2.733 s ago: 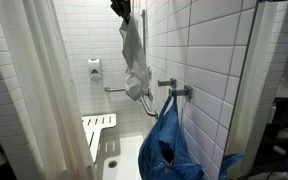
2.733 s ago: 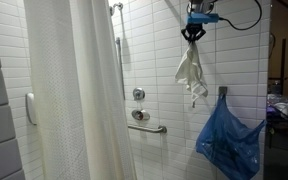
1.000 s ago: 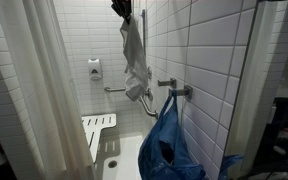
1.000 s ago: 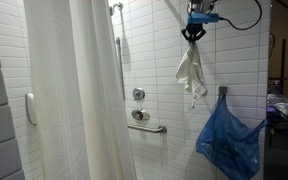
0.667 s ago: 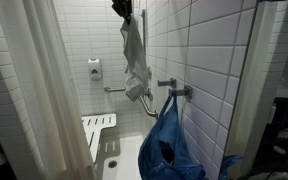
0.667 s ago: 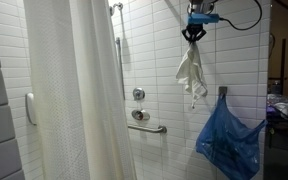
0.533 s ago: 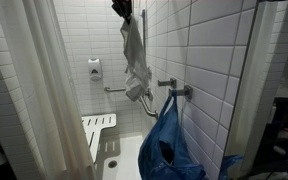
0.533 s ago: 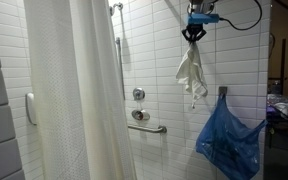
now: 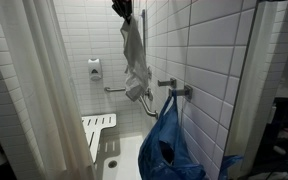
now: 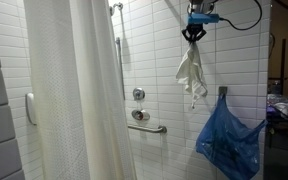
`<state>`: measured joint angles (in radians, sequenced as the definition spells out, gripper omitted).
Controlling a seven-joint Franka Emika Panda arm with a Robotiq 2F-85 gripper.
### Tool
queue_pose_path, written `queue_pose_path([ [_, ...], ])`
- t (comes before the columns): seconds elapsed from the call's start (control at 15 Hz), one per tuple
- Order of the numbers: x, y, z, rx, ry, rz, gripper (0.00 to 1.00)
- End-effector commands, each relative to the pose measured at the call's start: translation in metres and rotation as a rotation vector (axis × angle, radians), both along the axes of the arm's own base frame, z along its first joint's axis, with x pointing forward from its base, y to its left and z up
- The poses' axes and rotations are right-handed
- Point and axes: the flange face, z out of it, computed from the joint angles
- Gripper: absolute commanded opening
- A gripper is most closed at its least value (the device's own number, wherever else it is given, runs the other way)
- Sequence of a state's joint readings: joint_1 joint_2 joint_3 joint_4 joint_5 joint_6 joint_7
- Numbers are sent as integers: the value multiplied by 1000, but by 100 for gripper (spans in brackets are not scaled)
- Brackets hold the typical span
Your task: Take the towel out of the plastic and hang it on the left hook.
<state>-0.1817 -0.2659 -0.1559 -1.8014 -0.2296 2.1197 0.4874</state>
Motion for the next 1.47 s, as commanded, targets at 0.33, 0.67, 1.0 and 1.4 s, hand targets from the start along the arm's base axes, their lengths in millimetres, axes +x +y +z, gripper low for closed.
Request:
queue_pose_path([
  [0.33,-5,-28,3,26,-54,-188,1],
  [0.67,-4,-34,1,-35,-91,-265,1],
  [1.0,9,-28,9,-67,-127,-257,1],
  [1.4,23,-46,22,-18,-176,-353,1],
])
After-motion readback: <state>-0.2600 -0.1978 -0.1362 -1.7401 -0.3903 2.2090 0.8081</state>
